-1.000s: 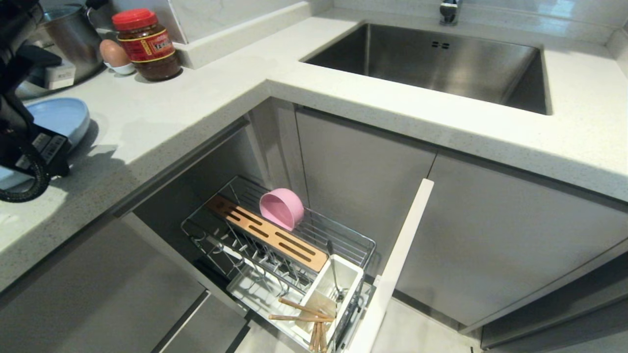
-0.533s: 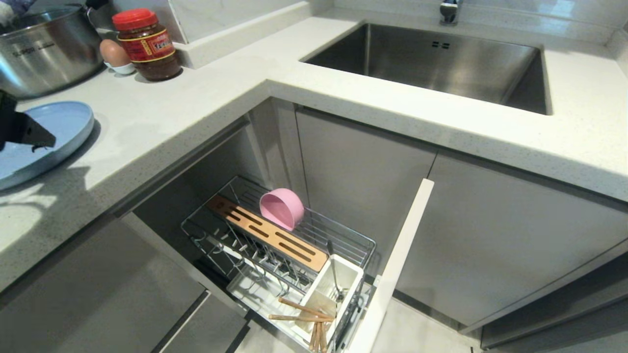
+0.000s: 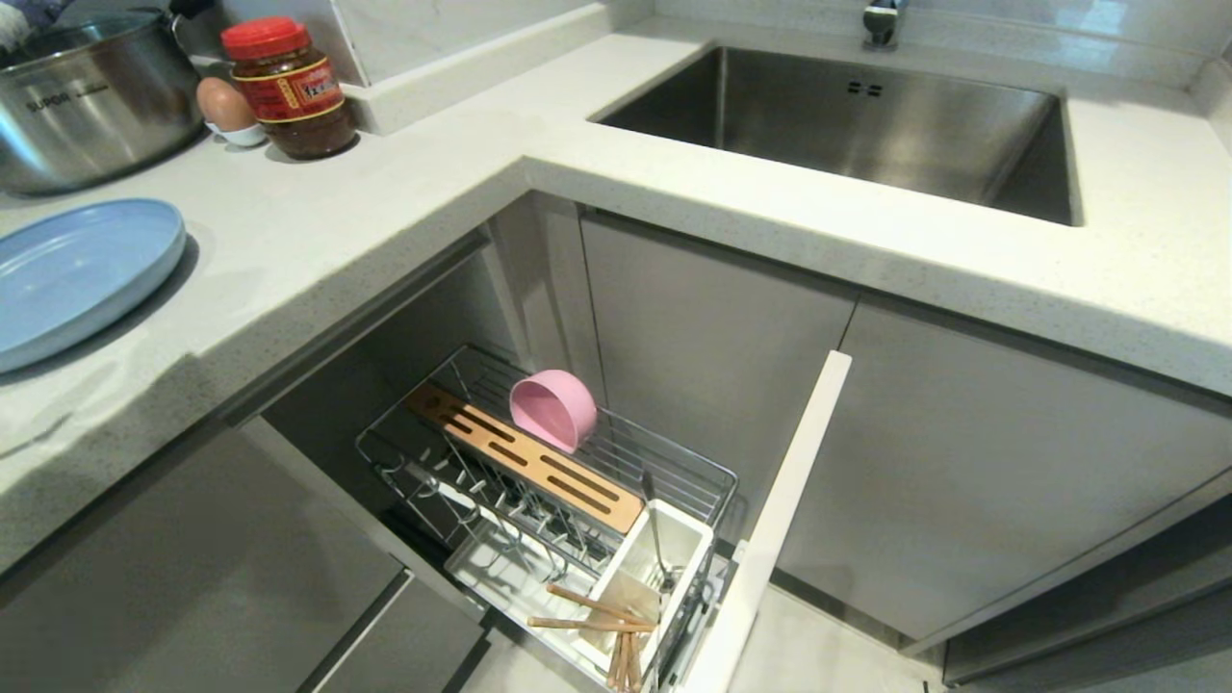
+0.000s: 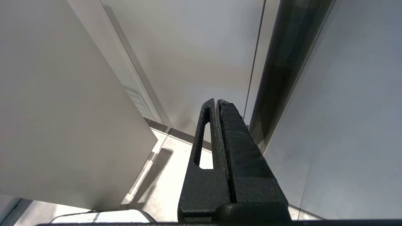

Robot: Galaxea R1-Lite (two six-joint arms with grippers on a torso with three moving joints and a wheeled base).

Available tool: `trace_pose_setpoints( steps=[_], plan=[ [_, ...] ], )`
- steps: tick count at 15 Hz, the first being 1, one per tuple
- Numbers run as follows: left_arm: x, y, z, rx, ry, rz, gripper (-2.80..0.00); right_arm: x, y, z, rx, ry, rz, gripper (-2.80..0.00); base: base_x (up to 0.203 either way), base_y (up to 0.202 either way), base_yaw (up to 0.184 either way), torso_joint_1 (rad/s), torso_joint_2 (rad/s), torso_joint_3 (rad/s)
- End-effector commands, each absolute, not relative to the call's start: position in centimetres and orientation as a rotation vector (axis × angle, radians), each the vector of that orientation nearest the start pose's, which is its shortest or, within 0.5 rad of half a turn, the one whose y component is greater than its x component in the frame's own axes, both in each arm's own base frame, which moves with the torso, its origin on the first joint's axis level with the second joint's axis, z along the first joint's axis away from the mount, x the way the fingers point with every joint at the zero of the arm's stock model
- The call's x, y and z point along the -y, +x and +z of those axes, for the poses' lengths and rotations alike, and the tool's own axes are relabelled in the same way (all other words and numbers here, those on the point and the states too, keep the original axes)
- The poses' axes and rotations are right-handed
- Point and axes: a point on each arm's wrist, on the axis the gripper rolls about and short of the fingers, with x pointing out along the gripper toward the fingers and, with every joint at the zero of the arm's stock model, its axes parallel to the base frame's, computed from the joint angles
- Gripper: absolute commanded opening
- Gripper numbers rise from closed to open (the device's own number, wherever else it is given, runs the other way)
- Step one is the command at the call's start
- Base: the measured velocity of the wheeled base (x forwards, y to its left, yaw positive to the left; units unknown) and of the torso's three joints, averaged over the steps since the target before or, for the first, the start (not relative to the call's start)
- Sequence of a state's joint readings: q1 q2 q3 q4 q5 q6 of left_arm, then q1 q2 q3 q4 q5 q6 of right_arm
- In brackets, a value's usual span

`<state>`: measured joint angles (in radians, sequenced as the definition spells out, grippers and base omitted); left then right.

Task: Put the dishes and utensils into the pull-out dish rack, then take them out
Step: Take the plate out of the cupboard

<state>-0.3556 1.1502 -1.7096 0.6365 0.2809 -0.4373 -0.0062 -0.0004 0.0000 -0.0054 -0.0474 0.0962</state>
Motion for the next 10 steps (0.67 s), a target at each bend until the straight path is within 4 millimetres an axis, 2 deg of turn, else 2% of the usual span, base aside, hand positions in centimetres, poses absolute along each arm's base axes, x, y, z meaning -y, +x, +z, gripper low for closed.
trace_pose_setpoints(
  steps=[1, 4, 6, 10],
  plan=[
    [3.9, 10.8, 41.6, -0.050, -0.518, -0.137, -2.80, 0.1, -2.3, 7.6, 0.013, 0.097, -0.053, -2.80, 0.000, 0.000, 0.000, 0.000, 0.00, 0.000],
    [7.7, 15.4, 39.3, -0.190, -0.565, -0.206, -2.80, 0.1, -2.3, 7.6, 0.013, 0.097, -0.053, -2.80, 0.000, 0.000, 0.000, 0.000, 0.00, 0.000],
    [10.4, 17.6, 37.0, -0.305, -0.539, -0.234, -2.80, 0.1, -2.3, 7.6, 0.013, 0.097, -0.053, -2.80, 0.000, 0.000, 0.000, 0.000, 0.00, 0.000],
    [13.6, 21.8, 33.1, -0.461, -0.533, -0.188, -2.80, 0.1, -2.3, 7.6, 0.013, 0.097, -0.053, -2.80, 0.000, 0.000, 0.000, 0.000, 0.00, 0.000]
  ],
)
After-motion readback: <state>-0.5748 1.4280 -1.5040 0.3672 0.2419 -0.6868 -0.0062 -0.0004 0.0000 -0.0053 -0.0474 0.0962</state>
